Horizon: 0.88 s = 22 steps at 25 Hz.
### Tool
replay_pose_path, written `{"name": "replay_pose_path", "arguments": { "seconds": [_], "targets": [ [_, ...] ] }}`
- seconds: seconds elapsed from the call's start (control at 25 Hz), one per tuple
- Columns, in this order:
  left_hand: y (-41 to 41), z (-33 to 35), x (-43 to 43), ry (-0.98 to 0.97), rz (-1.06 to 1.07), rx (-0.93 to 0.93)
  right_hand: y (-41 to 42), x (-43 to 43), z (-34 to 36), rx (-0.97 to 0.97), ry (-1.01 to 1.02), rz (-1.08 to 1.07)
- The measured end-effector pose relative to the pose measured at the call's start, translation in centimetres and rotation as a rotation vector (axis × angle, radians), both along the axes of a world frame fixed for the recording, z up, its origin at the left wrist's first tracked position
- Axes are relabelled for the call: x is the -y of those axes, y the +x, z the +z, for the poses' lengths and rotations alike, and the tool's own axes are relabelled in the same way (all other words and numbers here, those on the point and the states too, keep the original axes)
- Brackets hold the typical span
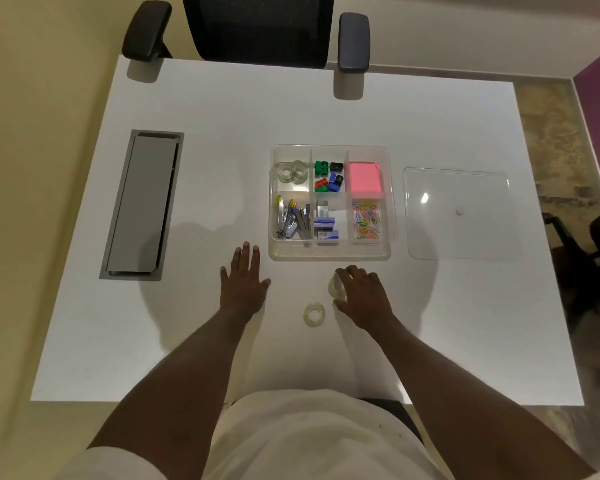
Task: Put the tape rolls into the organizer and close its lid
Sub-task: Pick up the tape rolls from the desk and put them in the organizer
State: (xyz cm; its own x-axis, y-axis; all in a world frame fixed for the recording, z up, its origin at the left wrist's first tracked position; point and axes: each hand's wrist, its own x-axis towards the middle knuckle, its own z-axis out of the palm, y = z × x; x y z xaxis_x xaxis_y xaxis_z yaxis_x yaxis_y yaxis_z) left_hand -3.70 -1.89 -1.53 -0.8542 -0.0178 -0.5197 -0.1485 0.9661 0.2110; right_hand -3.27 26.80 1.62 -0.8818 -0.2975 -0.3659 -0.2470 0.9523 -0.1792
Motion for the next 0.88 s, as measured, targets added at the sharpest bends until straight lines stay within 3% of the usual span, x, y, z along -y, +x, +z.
{"name": "replay_pose_path", "arguments": {
  "seconds": [0.16, 0.36, 0.68, 0.88],
  "targets": [
    [0.0, 0.3, 0.0, 0.003, -0.006, 0.002, -0.2, 0.2, -0.2, -0.038, 0.021, 0.036],
    [0.1, 0.3, 0.0, 0.009, -0.001, -0.011, -1.9, 1.1, 1.2, -0.193, -0.104, 0.117],
    [-0.5, 0.6, -0.1, 0.002, 0.022, 0.003, -14.3, 5.0, 5.2, -0.373, -0.12, 0.171],
    [-0.7, 1.1, -0.4, -0.029, 0.025, 0.007, -21.2, 9.1, 6.4, -0.355, -0.053, 0.091]
  ]
}}
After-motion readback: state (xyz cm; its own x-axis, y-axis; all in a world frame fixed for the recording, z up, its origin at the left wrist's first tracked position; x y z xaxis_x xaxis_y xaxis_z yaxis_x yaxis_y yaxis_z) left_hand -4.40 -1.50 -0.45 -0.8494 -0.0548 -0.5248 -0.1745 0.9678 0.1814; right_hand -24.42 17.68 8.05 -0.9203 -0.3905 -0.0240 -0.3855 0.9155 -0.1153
